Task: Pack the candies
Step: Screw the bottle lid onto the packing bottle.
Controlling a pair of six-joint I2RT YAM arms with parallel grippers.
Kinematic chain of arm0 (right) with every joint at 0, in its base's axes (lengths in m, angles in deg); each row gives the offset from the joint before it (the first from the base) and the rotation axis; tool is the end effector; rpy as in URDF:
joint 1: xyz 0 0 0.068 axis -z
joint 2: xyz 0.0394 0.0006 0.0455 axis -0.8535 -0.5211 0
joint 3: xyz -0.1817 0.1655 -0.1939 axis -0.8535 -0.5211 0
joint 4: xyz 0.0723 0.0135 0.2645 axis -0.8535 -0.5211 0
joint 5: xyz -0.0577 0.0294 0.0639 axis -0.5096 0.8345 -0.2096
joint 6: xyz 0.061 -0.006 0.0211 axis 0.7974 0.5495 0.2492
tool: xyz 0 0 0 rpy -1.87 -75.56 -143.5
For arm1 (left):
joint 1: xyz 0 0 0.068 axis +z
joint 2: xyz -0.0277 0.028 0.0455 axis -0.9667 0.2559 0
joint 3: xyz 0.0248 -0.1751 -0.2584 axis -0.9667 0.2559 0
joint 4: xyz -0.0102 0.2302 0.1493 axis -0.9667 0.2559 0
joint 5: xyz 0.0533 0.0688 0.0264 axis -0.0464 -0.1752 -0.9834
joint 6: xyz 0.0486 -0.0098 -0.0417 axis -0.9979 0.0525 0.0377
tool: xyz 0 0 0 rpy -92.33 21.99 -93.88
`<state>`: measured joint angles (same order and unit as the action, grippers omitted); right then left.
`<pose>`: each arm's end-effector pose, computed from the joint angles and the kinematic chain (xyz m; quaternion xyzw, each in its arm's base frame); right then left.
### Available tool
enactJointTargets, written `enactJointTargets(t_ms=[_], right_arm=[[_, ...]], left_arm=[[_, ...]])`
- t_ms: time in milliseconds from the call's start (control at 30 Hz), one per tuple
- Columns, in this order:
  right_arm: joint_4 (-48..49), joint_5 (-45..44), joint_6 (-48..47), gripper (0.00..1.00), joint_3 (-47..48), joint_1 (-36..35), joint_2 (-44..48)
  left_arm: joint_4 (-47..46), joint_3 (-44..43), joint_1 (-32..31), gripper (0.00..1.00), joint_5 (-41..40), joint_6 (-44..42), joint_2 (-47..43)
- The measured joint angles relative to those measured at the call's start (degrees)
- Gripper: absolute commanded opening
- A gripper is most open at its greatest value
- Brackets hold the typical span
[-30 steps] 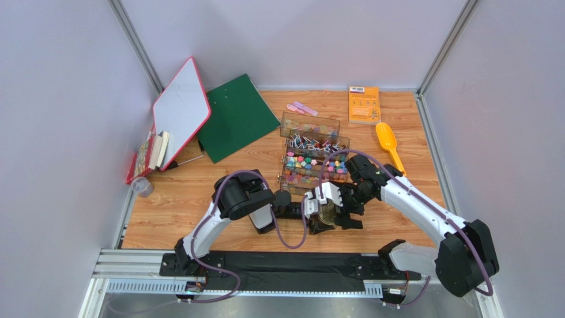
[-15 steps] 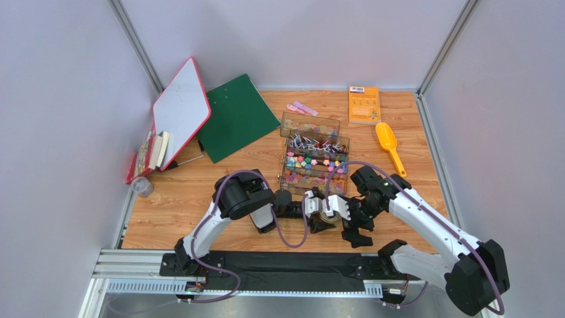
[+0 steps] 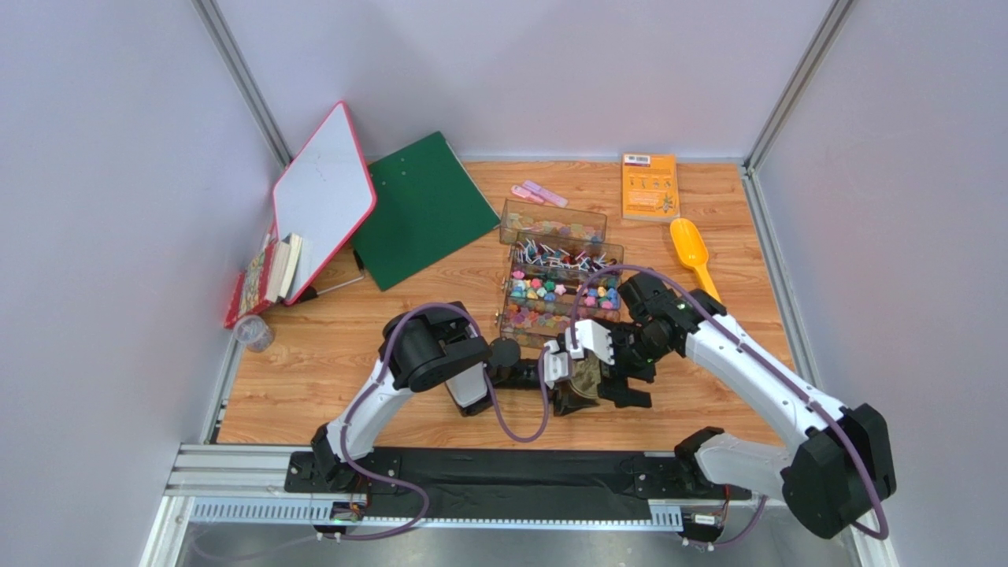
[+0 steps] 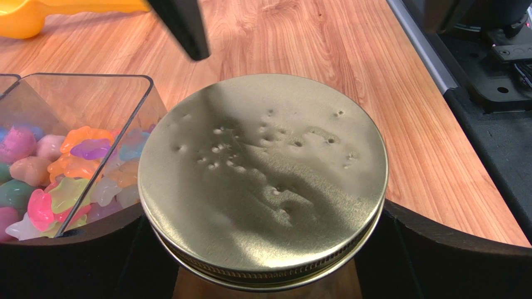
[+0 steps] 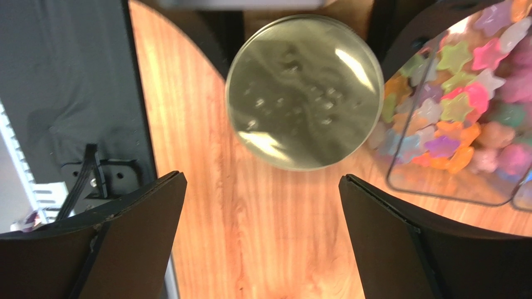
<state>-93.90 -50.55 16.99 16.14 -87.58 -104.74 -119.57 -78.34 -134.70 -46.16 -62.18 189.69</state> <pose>0.1452 0.1045 0.2530 -0.6951 0.6817 0.1834 0.1357 0.1798 -0.3583 0.0771 0.5282 0.4873 -0.4837 0.4996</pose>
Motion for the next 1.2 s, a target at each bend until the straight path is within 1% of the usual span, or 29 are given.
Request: enactJointTargets(t_ms=[233, 433, 633, 967, 1200], right_arm=[[3.74, 0.85, -0.87, 1.0, 2.73, 0.0, -6.01], [4.76, 2.6, -1.29, 1.0, 5.05, 0.0, -9.6], [4.9, 4.2, -1.88, 1.0, 5.42, -0.11, -12.22], [2.69, 5.22, -2.78, 1.0, 5.35, -0.2, -12.68], [3.96, 4.33, -2.69, 1.0, 2.6, -0.42, -9.07]], left_arm=[[0.02, 0.0, 0.0, 0.0, 0.0, -0.02, 0.0], [0.02, 0.0, 0.0, 0.0, 0.0, -0.02, 0.0], [0.0, 0.0, 0.0, 0.0, -0.02, -0.02, 0.0], [0.0, 0.0, 0.0, 0.0, -0.09, 0.0, -0.02], [0.09, -0.15, 0.22, 0.0, 0.28, 0.07, -0.02]])
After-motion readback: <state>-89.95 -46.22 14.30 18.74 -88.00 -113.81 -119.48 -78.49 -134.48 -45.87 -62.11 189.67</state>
